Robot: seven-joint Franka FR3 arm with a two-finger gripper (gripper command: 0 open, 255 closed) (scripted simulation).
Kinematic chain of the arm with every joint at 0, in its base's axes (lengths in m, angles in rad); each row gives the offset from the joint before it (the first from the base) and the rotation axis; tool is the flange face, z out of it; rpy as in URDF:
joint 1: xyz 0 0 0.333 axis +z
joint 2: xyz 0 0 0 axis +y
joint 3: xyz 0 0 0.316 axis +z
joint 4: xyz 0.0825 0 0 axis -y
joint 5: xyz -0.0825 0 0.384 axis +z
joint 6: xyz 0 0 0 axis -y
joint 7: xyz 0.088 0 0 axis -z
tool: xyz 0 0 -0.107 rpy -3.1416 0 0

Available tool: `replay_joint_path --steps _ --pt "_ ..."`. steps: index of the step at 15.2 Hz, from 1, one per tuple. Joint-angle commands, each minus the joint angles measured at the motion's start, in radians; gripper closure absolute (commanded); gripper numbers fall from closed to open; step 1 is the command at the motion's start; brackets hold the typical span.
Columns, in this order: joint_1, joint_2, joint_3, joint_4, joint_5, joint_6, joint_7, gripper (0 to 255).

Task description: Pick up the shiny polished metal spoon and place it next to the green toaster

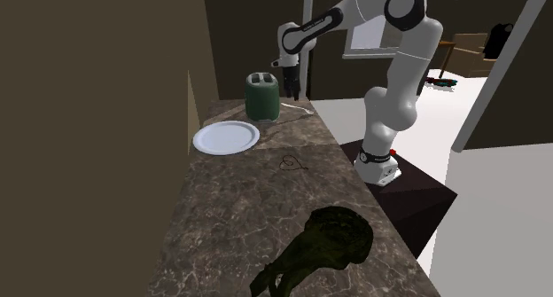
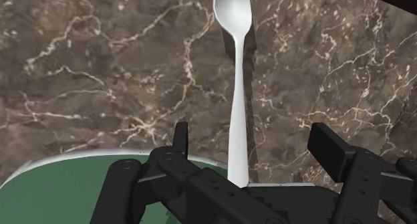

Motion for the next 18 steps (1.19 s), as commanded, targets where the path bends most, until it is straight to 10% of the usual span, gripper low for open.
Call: replay_joint_path --steps 1,13,14,18 --pt "0.003 0.009 -0.003 -0.020 0.007 0.029 -0.006 0" --pt "0.004 0.027 -0.009 -0.070 0.015 0.092 -0.014 0" --pt "0.004 0.027 -0.009 -0.070 0.015 0.092 -0.014 255" --pt "0.004 0.027 -0.009 -0.070 0.015 0.092 -0.014 255"
